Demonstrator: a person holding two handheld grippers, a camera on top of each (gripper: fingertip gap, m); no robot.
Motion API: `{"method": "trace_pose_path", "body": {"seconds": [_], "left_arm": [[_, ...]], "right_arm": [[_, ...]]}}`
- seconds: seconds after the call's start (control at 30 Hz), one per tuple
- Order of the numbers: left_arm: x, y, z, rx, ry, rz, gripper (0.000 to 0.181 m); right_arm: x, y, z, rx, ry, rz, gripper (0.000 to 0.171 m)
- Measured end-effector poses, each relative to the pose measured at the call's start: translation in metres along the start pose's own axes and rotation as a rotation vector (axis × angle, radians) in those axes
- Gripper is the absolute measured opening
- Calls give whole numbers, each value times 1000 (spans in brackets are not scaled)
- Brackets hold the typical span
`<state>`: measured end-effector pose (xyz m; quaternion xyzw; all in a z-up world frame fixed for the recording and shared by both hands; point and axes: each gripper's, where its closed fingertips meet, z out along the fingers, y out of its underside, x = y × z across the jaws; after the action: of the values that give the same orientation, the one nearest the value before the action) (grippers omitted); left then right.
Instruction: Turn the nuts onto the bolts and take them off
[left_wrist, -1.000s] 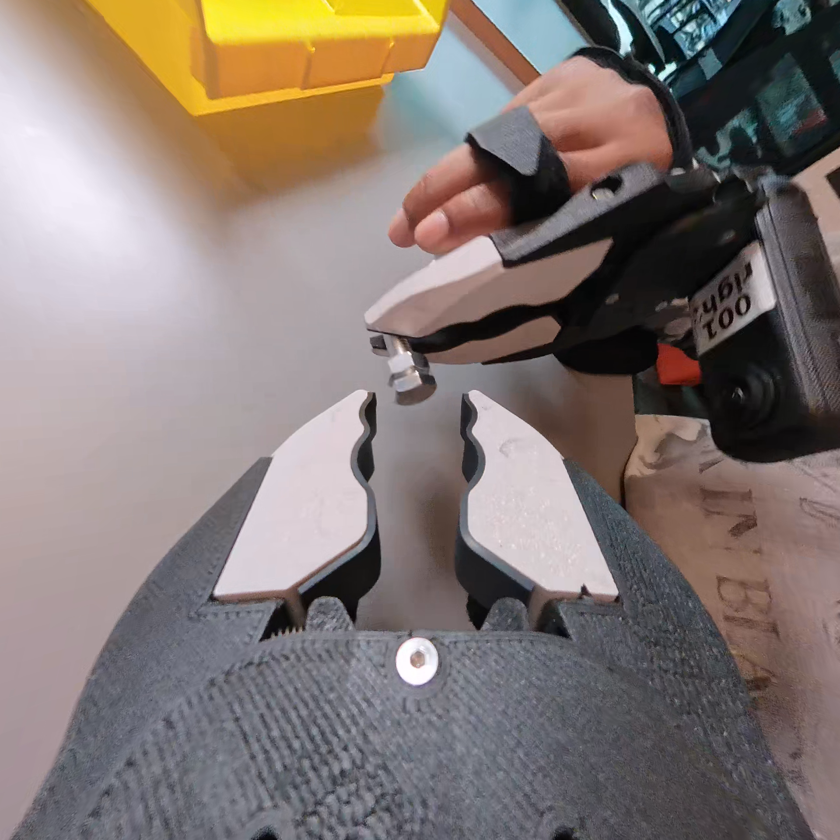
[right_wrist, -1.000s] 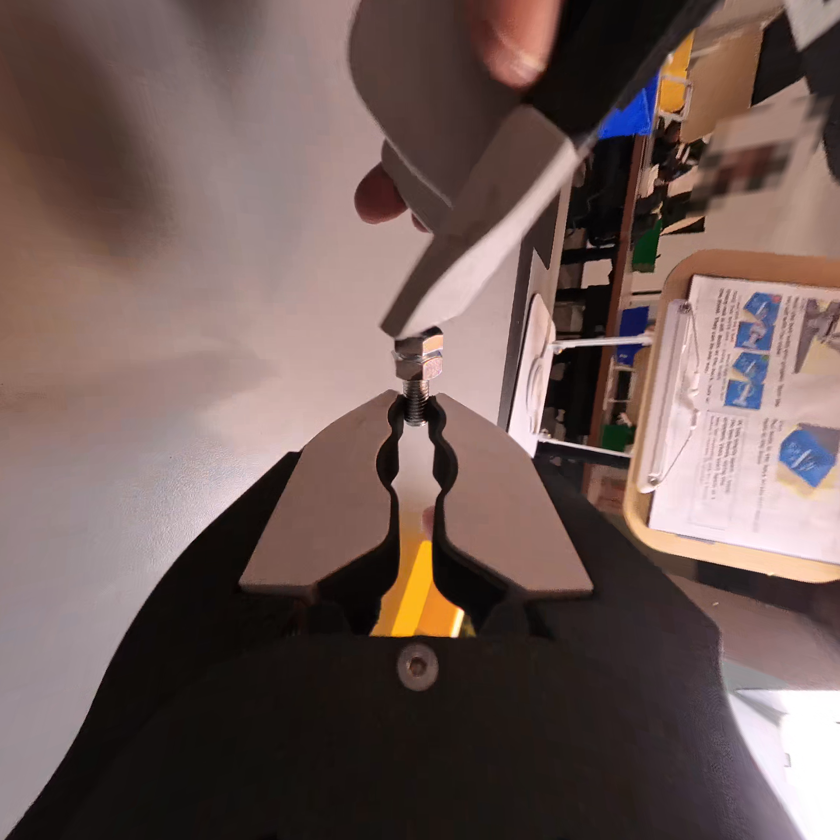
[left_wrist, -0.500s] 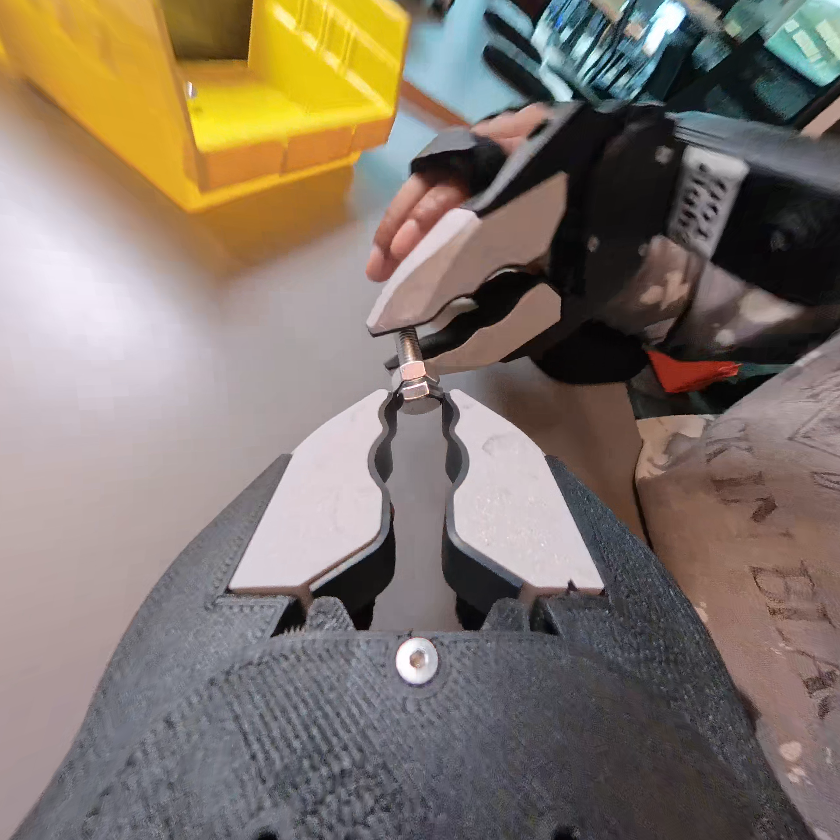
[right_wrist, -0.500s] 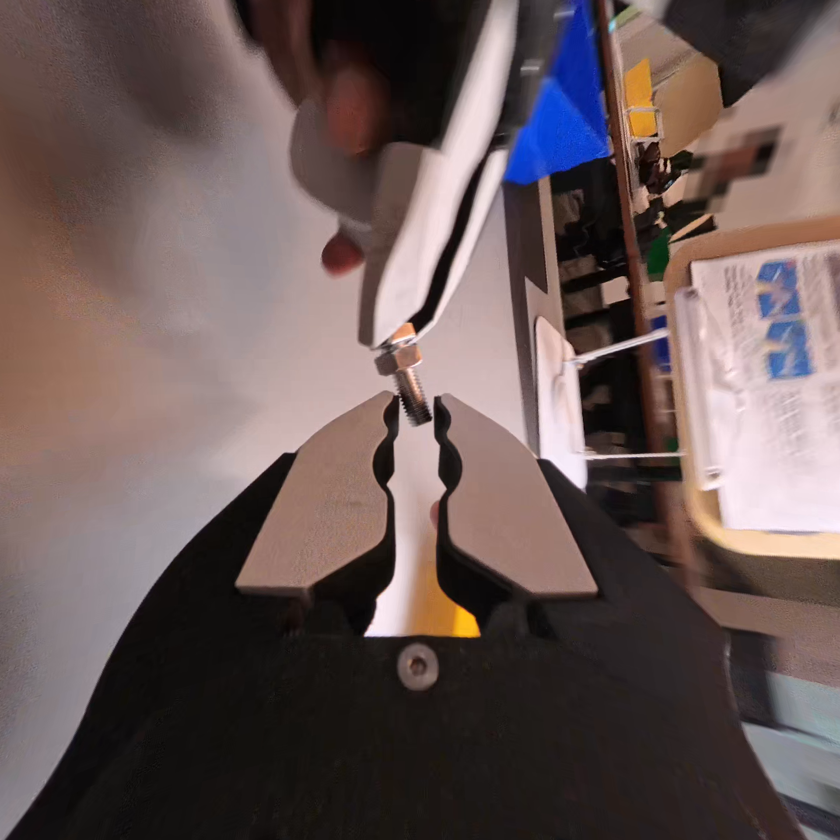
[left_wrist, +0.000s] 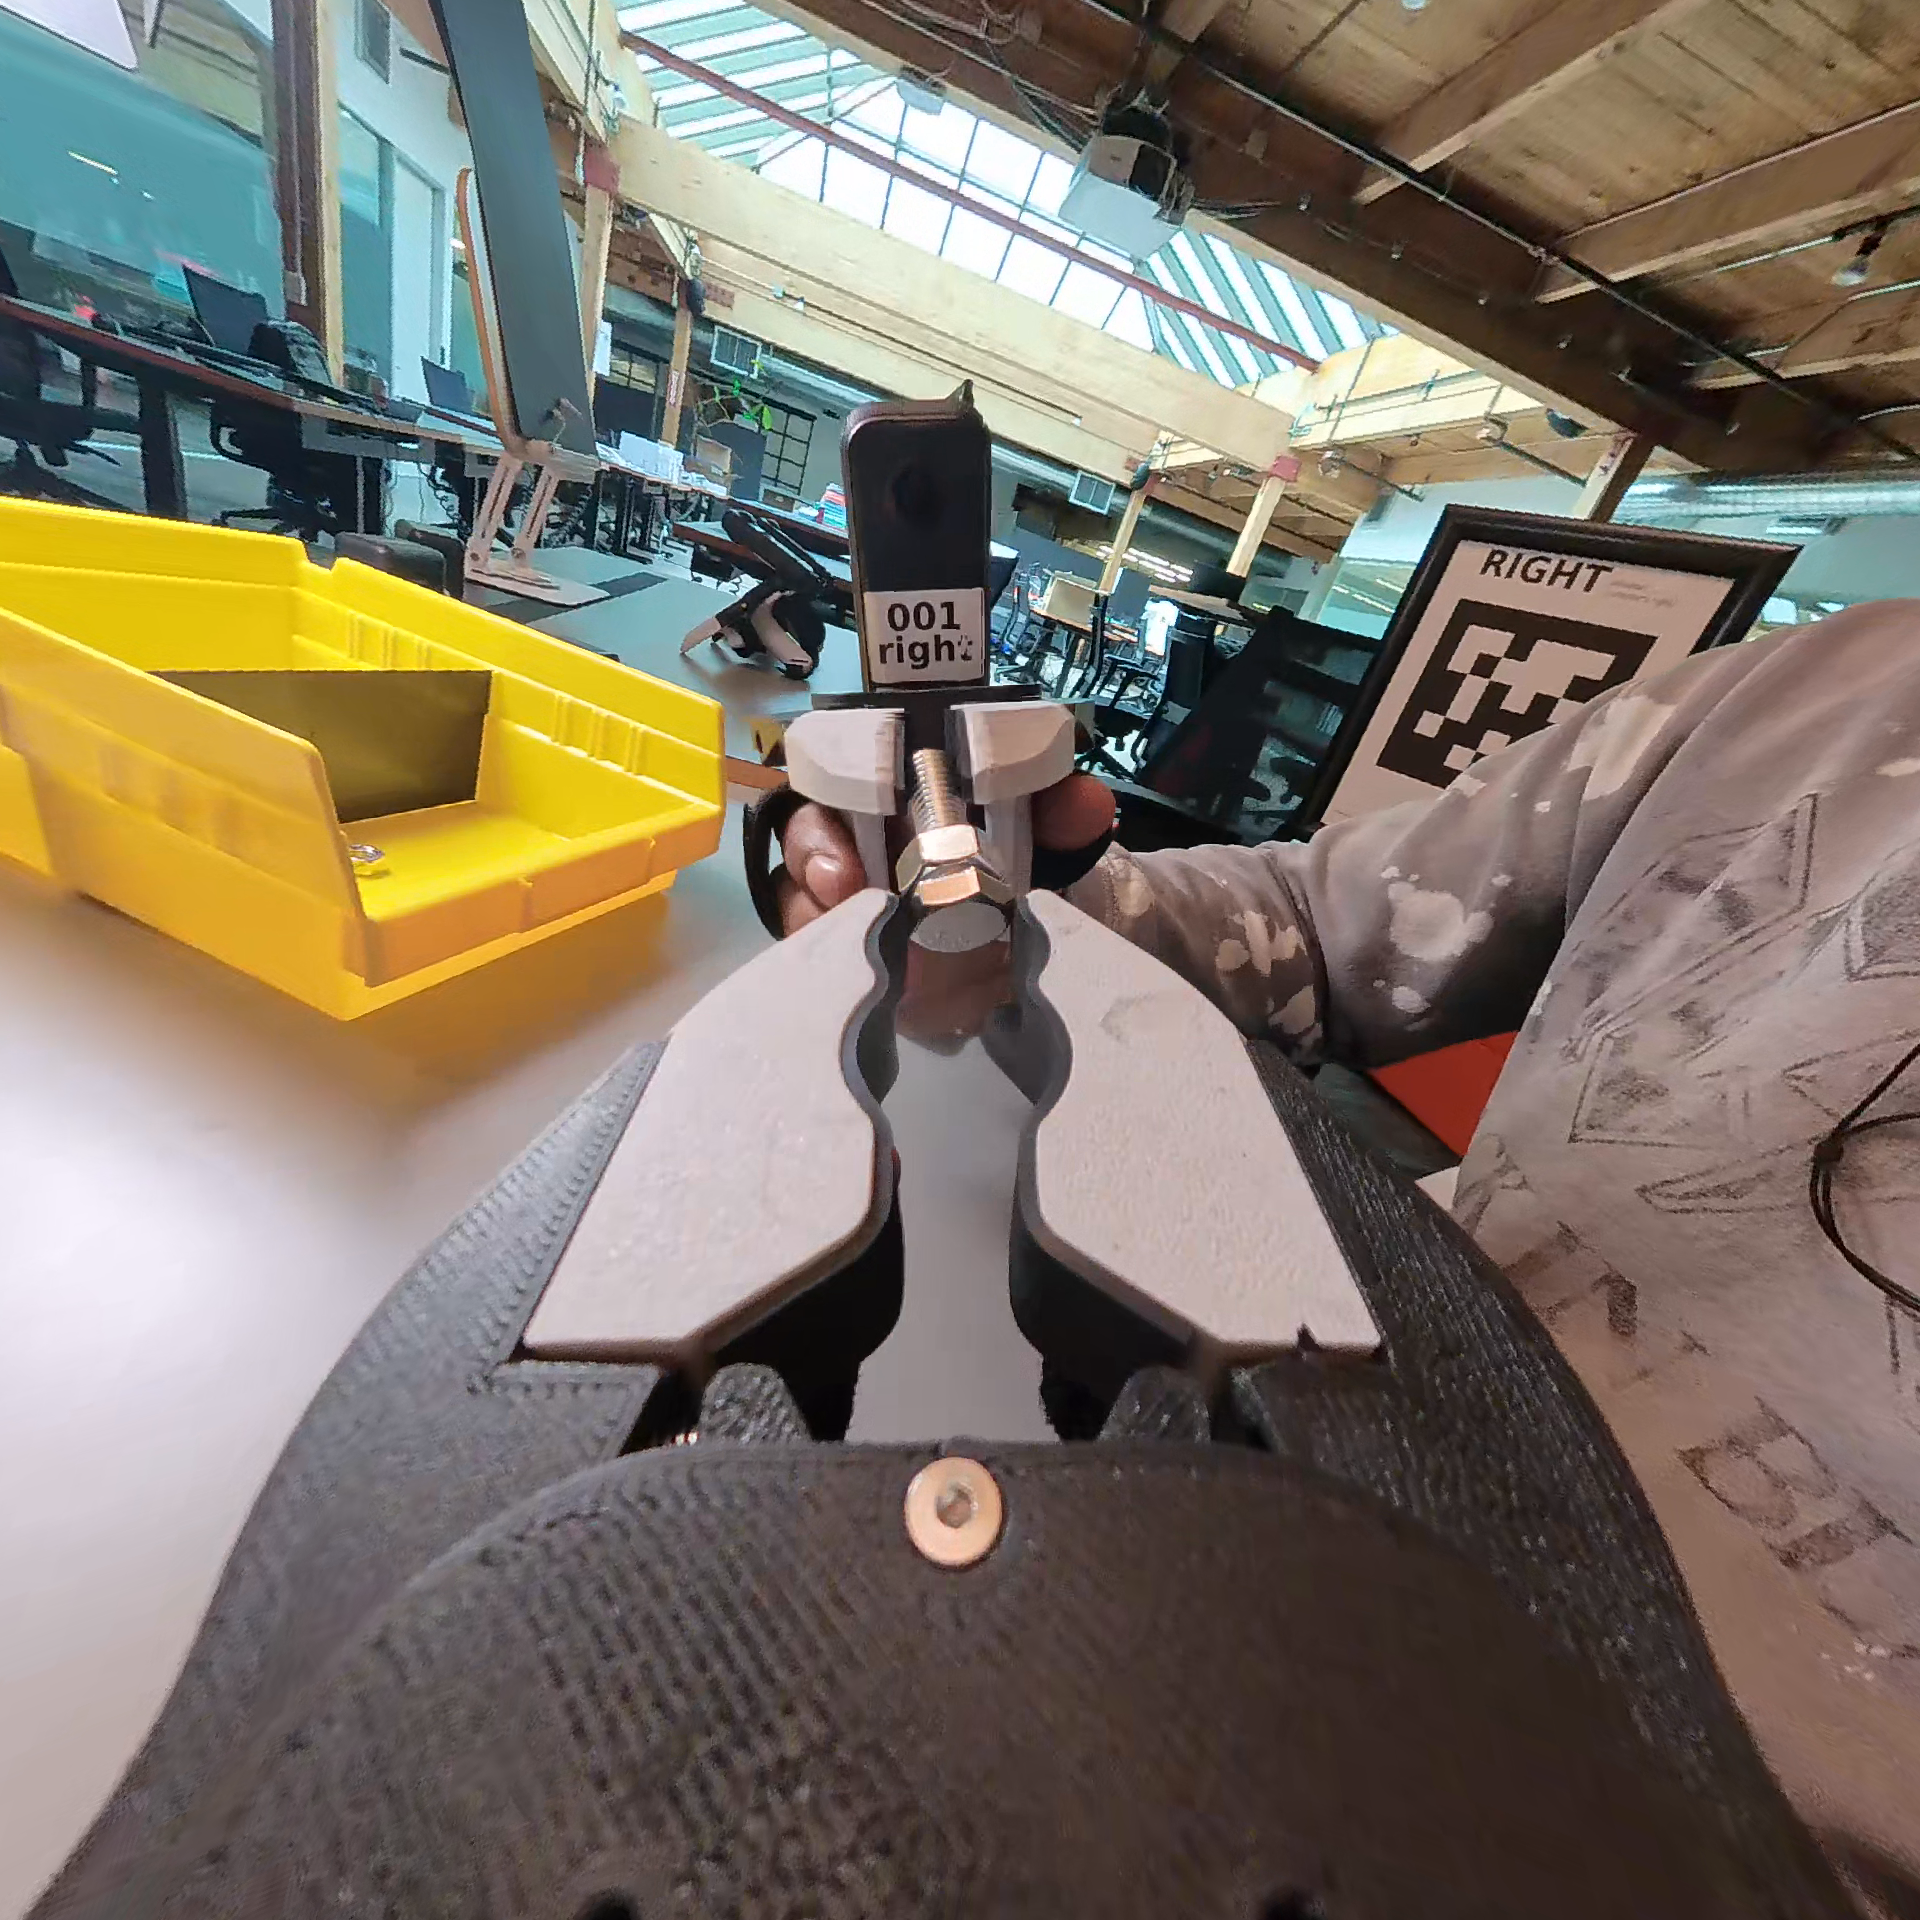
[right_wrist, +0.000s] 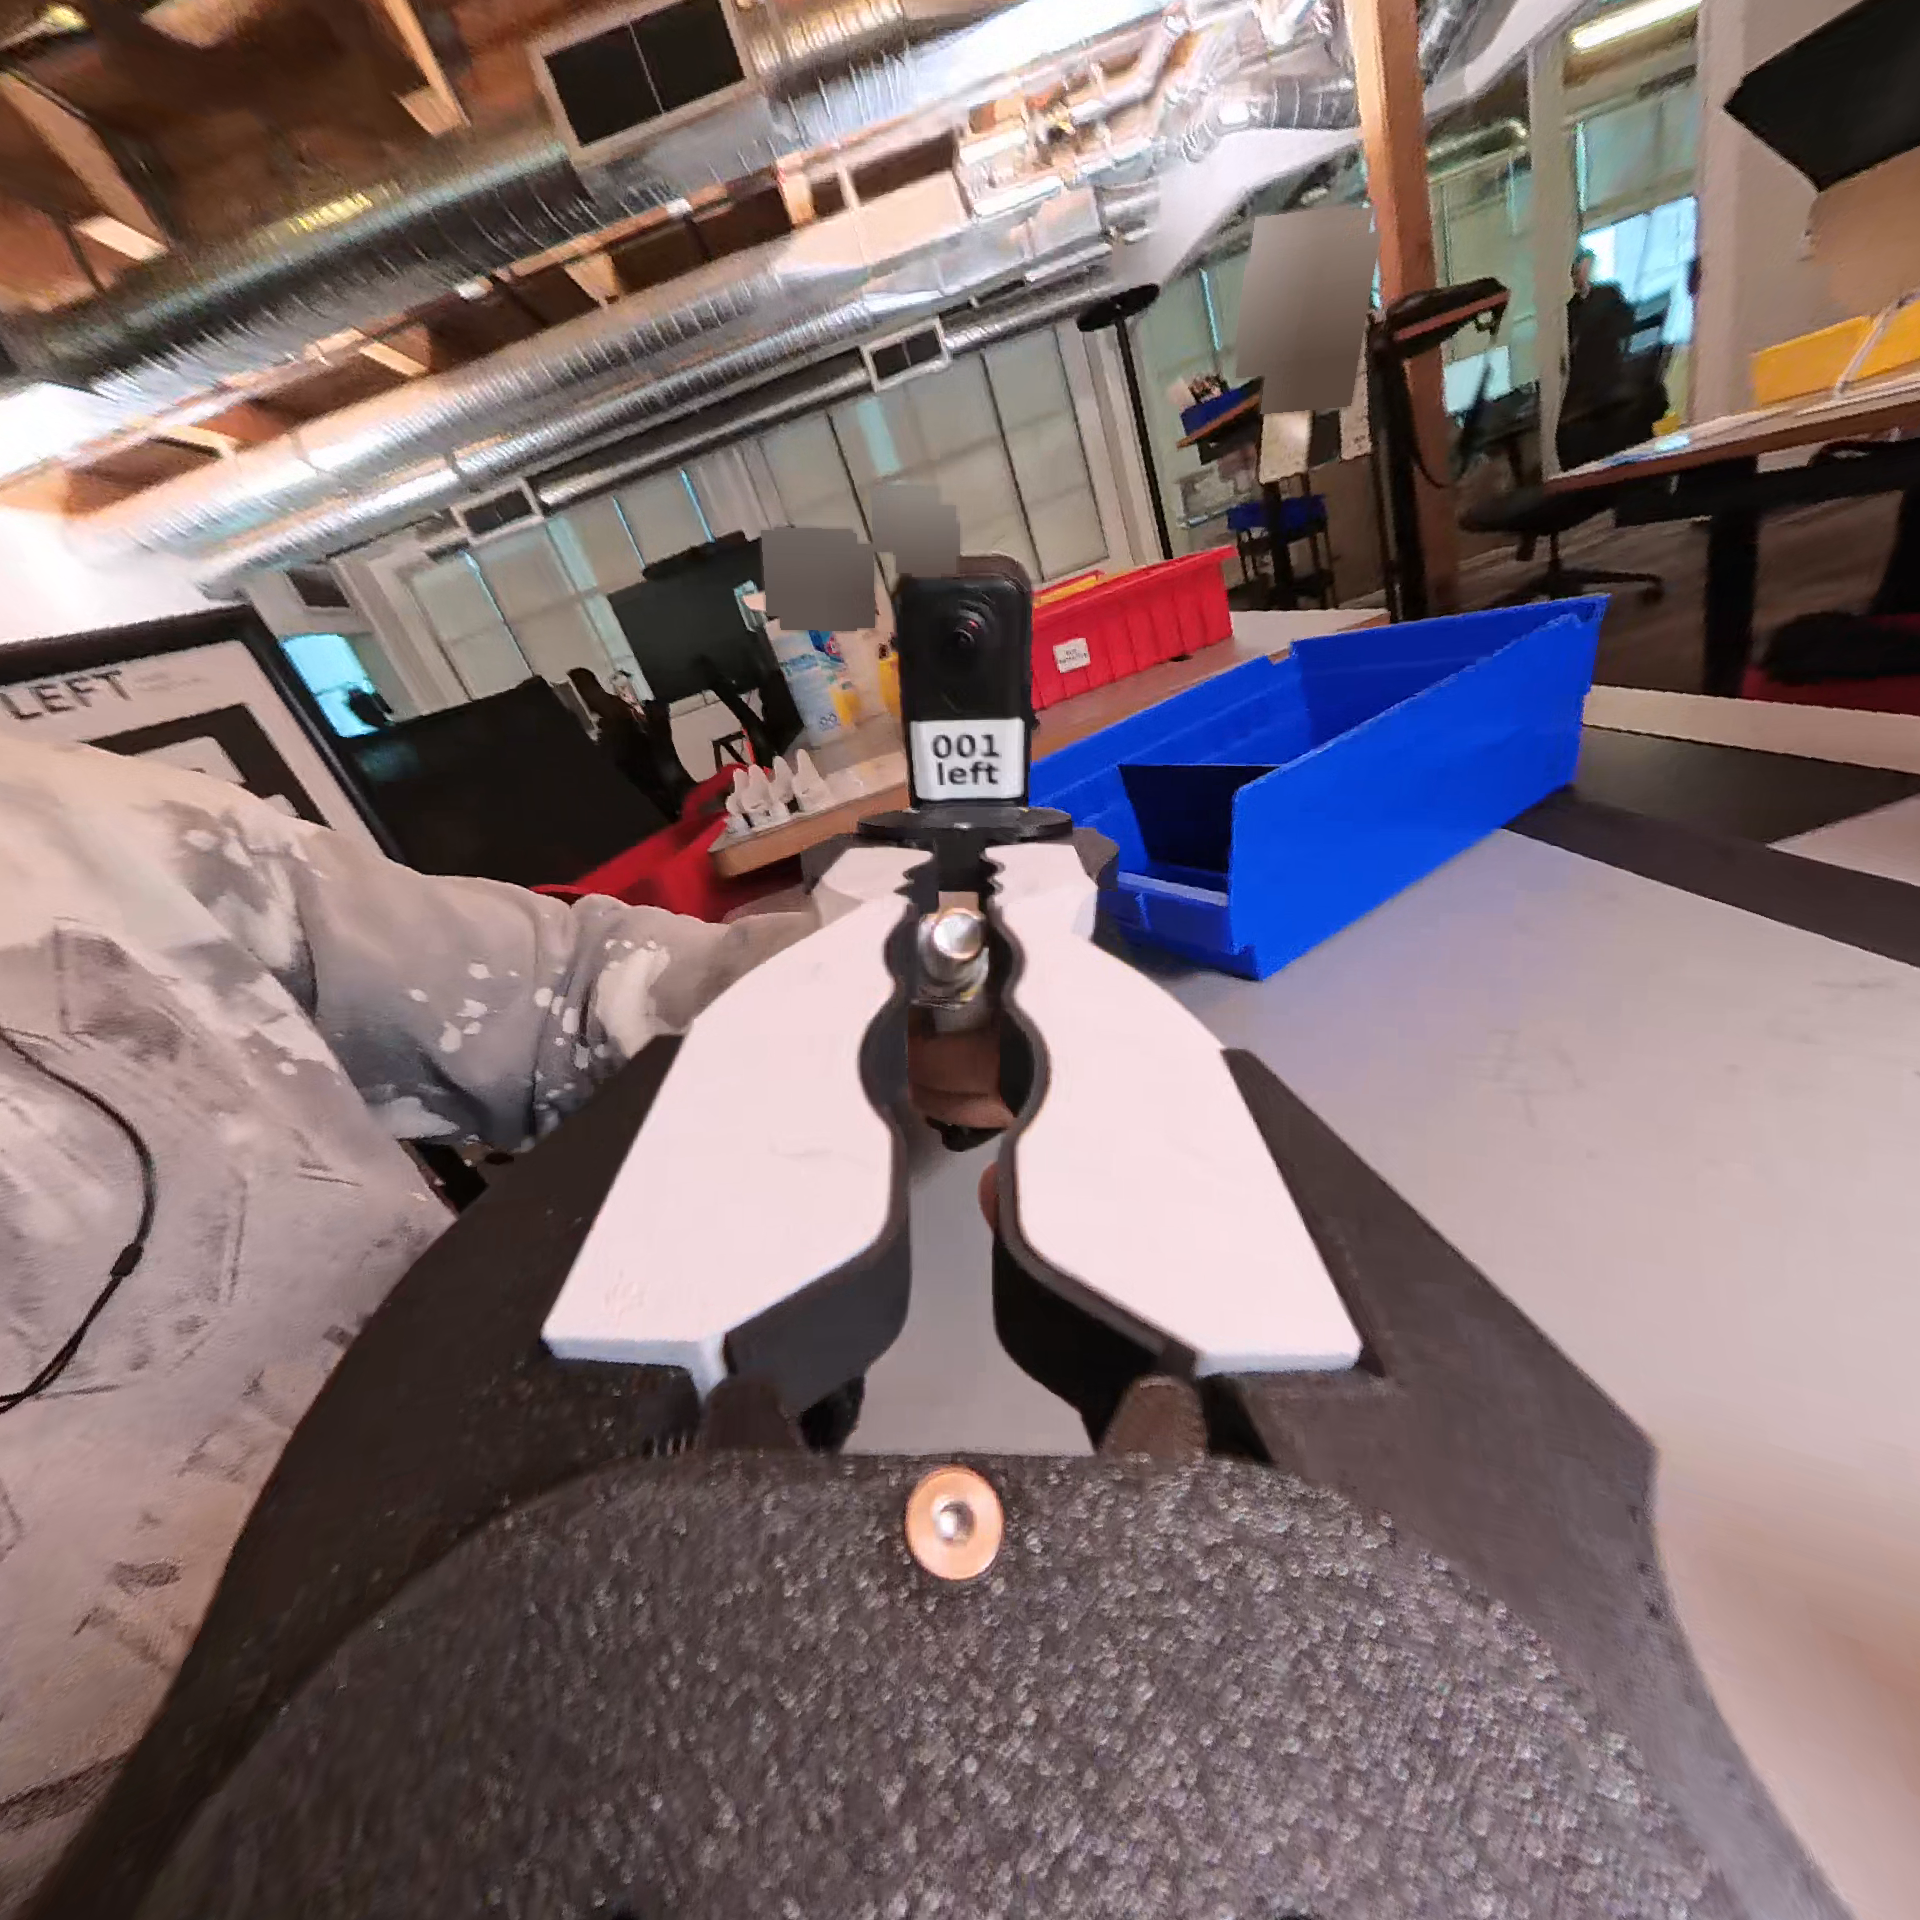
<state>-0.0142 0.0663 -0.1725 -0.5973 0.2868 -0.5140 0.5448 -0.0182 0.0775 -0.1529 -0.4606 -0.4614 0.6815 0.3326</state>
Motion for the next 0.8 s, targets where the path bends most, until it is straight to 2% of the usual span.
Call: {"method": "trace_pose_path", "body": {"seconds": [0.13,0.37,0.57,0.8], "left_arm": [[-2,2,1,-25,-18,-1,19],[-21,24,0,-211,-188,152,24],[-22,36,3,-272,-211,200,18],[-23,36,5,-253,-212,187,18]], "right_arm": [[0,0,1,-56,40,-20,10],[14,17,-4,-316,229,-205,10],[14,29,-2,-377,225,-186,10],[15,29,-3,-396,227,-188,10]]}}
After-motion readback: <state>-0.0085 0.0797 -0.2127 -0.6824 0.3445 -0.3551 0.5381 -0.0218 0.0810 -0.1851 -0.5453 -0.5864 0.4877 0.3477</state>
